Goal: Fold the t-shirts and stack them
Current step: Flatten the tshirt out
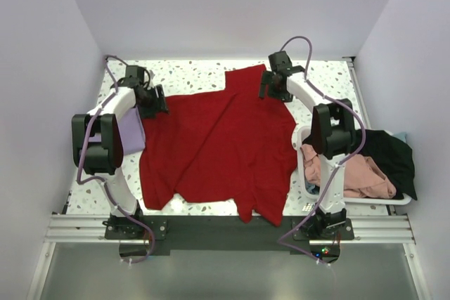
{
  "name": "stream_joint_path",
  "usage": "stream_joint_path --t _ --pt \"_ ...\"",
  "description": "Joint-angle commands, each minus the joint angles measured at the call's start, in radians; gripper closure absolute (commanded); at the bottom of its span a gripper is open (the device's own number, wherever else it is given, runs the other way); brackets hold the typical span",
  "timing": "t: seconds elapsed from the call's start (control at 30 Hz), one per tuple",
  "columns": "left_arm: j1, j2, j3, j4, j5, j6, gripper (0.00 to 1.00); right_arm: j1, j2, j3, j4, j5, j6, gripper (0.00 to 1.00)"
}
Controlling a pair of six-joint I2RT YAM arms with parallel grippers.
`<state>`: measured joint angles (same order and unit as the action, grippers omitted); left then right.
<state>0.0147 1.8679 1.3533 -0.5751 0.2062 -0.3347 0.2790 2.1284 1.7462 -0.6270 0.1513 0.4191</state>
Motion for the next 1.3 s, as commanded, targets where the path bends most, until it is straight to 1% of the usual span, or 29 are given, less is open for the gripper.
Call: stream_joint_path --t 0.0,0.17,0.37,0.47,0.6,0.77,0.8,0.87,0.9,0.97,1.0,1.1,1.2,1.27 --pt "0.004 -0.012 -0.011 -0.005 -0.025 0.037 0.34 -0.008 0.054 0.113 -0.082 0.131 -0.059 0.2" --pt "0.005 -0.016 -0.031 0.004 -0.036 0.045 0.33 -0.027 0.103 0.153 -0.103 0.166 -0.08 0.25" --pt "0.002 0.0 -0.052 0.029 -0.014 0.045 0.33 -0.053 0.117 0.098 -0.079 0.133 -0.094 0.3" --pt "0.002 0.016 -0.057 0.035 -0.007 0.046 0.33 -0.069 0.125 0.081 -0.07 0.082 -0.092 0.35" --pt "0.002 0.033 -0.063 0.044 -0.007 0.049 0.33 -0.087 0.143 0.075 -0.063 0.013 -0.091 0.45" --pt "0.002 0.051 -0.072 0.055 -0.007 0.051 0.32 -0.098 0.171 0.076 -0.073 0.001 -0.109 0.55" --pt "-0.001 0.059 -0.072 0.057 -0.005 0.052 0.32 -0.1 0.176 0.075 -0.08 0.002 -0.111 0.63" --pt "-0.004 0.068 -0.077 0.064 -0.007 0.056 0.32 -0.115 0.182 0.075 -0.089 0.005 -0.109 0.75" --pt "-0.005 0.079 -0.077 0.067 -0.007 0.06 0.32 -0.121 0.18 0.07 -0.095 0.013 -0.106 0.87" --pt "-0.007 0.096 -0.072 0.069 -0.002 0.062 0.32 -0.141 0.179 0.067 -0.102 0.022 -0.103 0.97" --pt "-0.013 0.1 -0.069 0.07 0.005 0.062 0.32 -0.15 0.173 0.064 -0.106 0.028 -0.102 1.0" --pt "-0.062 0.114 -0.046 0.083 0.021 0.051 0.32 -0.187 0.16 0.068 -0.12 0.048 -0.097 1.0" --pt "-0.102 0.138 0.012 0.086 0.042 0.034 0.32 -0.227 0.154 0.079 -0.129 0.057 -0.097 1.0" --pt "-0.124 0.152 0.072 0.072 0.024 0.036 0.32 -0.247 0.154 0.087 -0.134 0.048 -0.106 1.0"
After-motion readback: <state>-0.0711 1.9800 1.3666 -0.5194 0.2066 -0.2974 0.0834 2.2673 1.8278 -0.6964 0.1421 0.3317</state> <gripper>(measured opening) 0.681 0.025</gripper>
